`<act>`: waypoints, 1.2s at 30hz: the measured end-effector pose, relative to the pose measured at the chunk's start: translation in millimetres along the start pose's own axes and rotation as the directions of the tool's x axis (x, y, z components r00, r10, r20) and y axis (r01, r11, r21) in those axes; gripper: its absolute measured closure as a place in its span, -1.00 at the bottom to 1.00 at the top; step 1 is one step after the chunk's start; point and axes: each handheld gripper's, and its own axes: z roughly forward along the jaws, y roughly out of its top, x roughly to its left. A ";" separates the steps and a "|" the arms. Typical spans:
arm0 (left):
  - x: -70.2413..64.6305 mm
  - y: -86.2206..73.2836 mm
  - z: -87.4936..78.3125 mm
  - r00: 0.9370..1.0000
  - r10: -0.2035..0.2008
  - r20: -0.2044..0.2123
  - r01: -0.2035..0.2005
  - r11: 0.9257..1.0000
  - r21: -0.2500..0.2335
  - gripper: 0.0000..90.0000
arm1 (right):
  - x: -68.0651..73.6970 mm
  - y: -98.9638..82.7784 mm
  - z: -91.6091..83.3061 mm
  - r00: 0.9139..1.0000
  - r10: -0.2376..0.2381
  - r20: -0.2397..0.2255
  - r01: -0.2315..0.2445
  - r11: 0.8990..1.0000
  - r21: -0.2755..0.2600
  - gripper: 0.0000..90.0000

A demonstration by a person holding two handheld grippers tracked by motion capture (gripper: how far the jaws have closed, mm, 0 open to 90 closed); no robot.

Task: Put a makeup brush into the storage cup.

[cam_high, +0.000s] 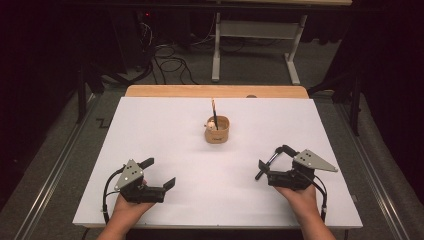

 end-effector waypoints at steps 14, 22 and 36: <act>-0.4 -0.3 1.6 1.000 0.000 -0.003 0.000 1.000 0.003 -0.99 | -16.7 -16.8 -26.7 0.997 -0.028 0.066 0.027 1.000 0.007 -0.99; 0.9 0.1 -1.1 1.000 -0.004 -0.005 0.004 1.000 -0.003 -0.99 | -17.6 -23.4 -28.0 0.996 -0.017 0.086 0.016 1.000 0.012 -0.99; -1.3 0.2 -4.8 1.000 -0.002 -0.003 0.002 1.000 -0.010 -0.99 | -23.6 -30.7 -20.5 0.988 -0.018 0.155 -0.006 0.988 0.151 -1.00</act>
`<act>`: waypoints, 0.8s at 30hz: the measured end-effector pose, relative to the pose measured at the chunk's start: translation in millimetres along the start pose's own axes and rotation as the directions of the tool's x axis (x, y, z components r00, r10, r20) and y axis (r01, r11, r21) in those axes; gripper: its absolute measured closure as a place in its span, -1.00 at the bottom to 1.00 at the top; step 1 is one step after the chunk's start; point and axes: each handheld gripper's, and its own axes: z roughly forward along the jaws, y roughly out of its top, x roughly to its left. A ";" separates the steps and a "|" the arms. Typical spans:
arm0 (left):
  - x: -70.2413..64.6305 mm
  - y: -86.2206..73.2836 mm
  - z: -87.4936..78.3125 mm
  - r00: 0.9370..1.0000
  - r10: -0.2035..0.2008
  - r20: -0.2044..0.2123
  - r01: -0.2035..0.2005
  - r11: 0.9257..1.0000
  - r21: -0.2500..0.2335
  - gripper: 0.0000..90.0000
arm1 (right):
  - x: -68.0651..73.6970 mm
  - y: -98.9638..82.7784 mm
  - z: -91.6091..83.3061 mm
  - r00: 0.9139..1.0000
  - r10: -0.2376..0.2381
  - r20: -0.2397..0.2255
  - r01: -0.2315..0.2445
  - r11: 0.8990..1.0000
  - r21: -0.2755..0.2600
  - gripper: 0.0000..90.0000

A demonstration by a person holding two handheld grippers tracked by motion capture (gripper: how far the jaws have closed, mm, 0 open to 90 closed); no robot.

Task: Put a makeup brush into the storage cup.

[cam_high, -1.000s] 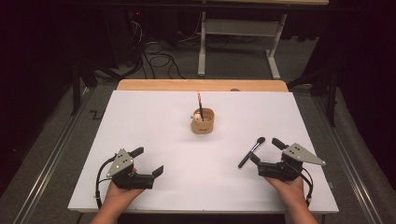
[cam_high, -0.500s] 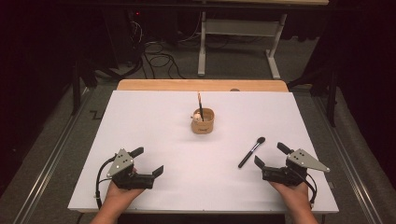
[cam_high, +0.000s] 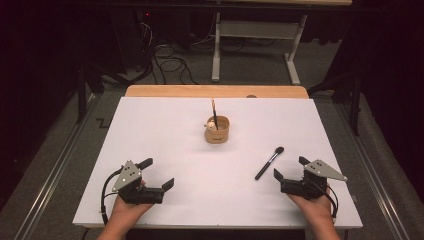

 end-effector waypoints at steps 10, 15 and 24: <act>0.0 0.5 -0.3 1.000 0.001 0.006 -0.001 1.000 -0.002 -0.99 | -3.0 3.4 8.7 1.000 -0.028 0.014 0.025 0.985 0.171 -1.00; 0.0 0.6 -1.2 1.000 0.001 0.009 -0.001 1.000 -0.005 -0.99 | -6.9 5.3 14.1 1.000 0.000 0.007 -0.001 0.972 0.233 -1.00; 0.4 0.8 -2.1 1.000 0.001 0.015 -0.001 1.000 -0.007 -0.99 | -6.9 6.5 21.8 1.000 0.007 -0.013 -0.002 0.934 0.357 -0.98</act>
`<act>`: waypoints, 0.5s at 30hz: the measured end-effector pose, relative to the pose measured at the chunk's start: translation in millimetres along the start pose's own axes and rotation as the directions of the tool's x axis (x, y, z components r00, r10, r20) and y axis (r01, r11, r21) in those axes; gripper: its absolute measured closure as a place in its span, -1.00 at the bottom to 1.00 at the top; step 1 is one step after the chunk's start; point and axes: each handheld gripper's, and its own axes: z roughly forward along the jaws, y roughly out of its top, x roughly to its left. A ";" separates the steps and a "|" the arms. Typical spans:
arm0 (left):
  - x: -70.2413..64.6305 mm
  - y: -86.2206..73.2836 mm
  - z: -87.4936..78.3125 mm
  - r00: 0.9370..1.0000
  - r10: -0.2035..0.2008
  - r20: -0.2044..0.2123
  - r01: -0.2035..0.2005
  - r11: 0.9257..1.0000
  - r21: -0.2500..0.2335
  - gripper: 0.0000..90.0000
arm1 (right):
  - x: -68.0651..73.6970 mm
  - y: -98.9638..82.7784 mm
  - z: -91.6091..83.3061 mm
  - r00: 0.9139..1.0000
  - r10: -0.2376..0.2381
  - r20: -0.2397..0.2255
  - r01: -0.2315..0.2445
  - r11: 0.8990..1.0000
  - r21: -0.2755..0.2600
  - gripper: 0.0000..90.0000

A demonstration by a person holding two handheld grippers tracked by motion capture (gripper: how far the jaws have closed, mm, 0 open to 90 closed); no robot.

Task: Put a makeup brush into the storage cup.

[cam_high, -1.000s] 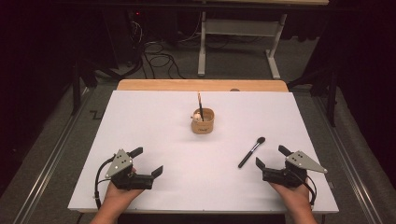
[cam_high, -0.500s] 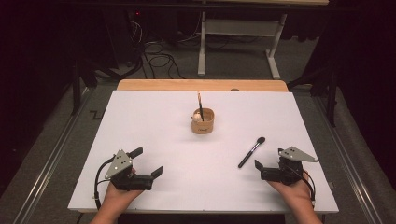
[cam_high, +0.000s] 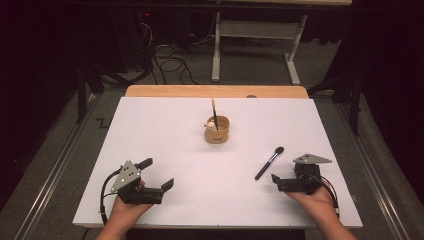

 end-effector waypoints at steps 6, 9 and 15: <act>-0.7 0.0 0.6 1.000 0.001 0.007 -0.001 1.000 0.000 -0.99 | 1.0 2.8 2.2 1.000 -0.017 0.003 0.017 0.998 0.065 -0.96; -0.8 0.1 0.3 1.000 0.001 0.009 -0.001 1.000 -0.001 -0.99 | 1.6 4.2 3.4 1.000 -0.021 0.002 0.021 0.995 0.095 -0.95; -1.0 0.3 -0.2 1.000 0.002 0.014 -0.002 1.000 0.001 -0.99 | 4.9 6.3 6.2 0.999 -0.027 -0.022 0.030 0.988 0.154 -0.92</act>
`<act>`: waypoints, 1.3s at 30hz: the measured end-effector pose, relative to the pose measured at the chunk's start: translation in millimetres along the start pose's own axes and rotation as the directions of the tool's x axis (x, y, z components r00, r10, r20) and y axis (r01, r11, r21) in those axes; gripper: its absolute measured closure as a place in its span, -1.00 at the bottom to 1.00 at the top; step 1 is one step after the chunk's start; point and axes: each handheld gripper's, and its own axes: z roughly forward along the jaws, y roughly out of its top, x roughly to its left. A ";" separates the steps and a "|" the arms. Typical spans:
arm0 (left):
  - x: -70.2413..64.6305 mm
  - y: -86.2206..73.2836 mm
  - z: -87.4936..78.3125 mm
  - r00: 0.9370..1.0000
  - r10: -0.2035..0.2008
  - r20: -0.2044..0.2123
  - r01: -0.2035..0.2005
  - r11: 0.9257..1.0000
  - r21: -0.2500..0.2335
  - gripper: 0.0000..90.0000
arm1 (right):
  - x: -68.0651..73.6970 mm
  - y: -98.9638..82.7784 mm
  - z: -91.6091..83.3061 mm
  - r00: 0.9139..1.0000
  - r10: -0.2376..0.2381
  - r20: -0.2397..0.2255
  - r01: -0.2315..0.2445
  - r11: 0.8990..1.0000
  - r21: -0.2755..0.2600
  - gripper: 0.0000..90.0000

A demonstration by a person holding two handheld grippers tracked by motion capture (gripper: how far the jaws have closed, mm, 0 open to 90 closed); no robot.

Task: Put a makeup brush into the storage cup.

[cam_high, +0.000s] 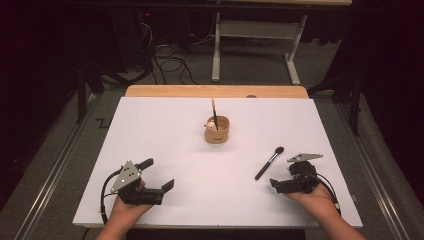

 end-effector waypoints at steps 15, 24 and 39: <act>-0.1 -0.2 0.7 1.000 -0.004 0.009 0.004 1.000 -0.001 -0.99 | 5.3 8.3 -1.5 0.999 -0.034 0.016 0.032 0.993 0.115 -0.88; 0.2 0.0 0.1 1.000 -0.002 0.015 0.002 1.000 0.000 -0.99 | 3.9 18.7 -8.3 0.999 -0.038 0.026 0.032 0.979 0.202 -0.87; 0.8 0.3 0.0 1.000 -0.001 0.024 0.001 1.000 -0.001 -0.99 | 2.0 36.5 -22.6 0.997 -0.064 0.035 0.050 0.949 0.313 -0.82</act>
